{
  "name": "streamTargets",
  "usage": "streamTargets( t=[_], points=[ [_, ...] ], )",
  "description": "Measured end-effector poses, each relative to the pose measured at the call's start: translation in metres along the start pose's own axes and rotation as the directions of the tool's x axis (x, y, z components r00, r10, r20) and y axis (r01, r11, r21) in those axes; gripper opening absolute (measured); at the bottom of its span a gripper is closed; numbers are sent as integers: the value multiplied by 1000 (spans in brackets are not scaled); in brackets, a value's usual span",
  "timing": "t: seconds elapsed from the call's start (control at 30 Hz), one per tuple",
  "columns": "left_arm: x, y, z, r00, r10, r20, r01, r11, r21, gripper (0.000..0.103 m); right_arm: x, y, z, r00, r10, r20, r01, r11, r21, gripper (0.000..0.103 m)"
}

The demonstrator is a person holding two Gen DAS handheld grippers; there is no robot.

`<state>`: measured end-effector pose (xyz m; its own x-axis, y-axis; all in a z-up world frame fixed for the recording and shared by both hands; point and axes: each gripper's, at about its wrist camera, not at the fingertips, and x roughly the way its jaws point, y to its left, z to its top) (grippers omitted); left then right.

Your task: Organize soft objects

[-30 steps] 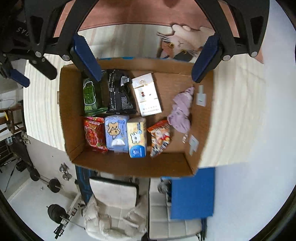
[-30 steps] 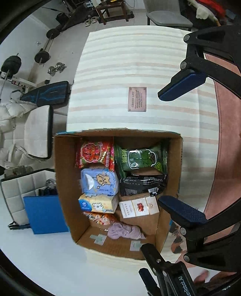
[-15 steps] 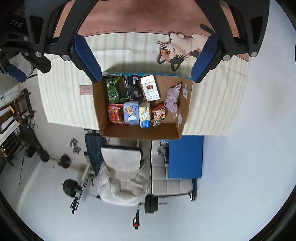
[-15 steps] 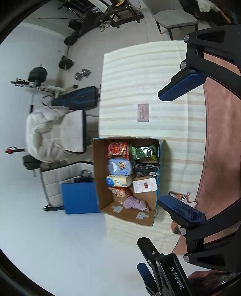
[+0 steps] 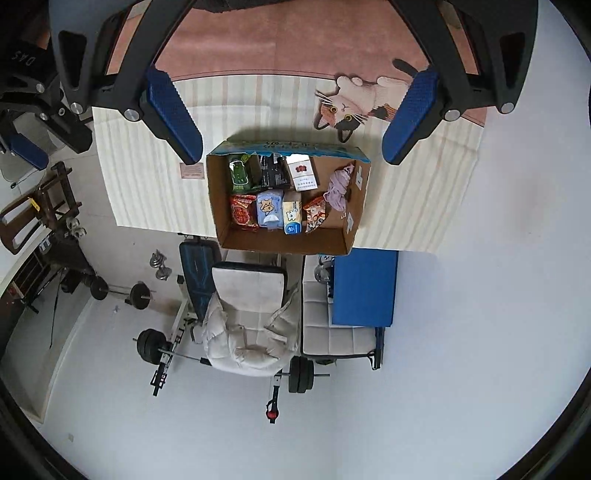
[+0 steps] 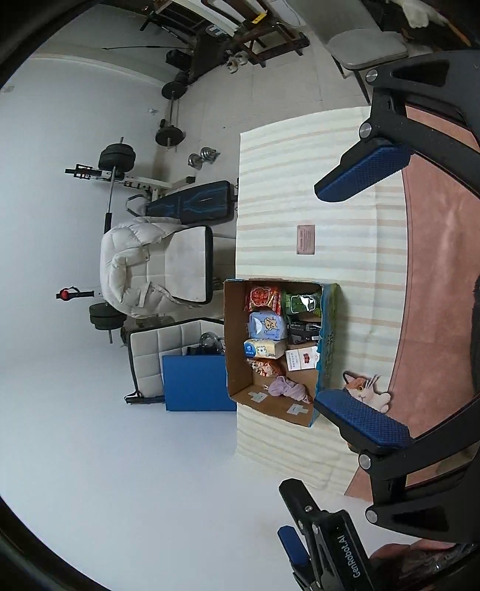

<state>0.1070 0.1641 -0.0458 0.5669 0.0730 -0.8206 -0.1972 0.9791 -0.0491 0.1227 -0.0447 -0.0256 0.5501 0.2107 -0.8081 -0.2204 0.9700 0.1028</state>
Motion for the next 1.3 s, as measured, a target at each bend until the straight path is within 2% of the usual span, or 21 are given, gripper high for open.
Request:
streamTargets(
  t=[0.57,1.3],
  points=[
    [-13,-15,-14,1000,-8,17,8,1000,28,100,-15,-7,-10,999,-36,20,36,999,15,103],
    [-20,-14,-10,999,4,35,-5,1000,24,100,-38,-10,-6,993,-96,72,96,995,8,103]
  ],
)
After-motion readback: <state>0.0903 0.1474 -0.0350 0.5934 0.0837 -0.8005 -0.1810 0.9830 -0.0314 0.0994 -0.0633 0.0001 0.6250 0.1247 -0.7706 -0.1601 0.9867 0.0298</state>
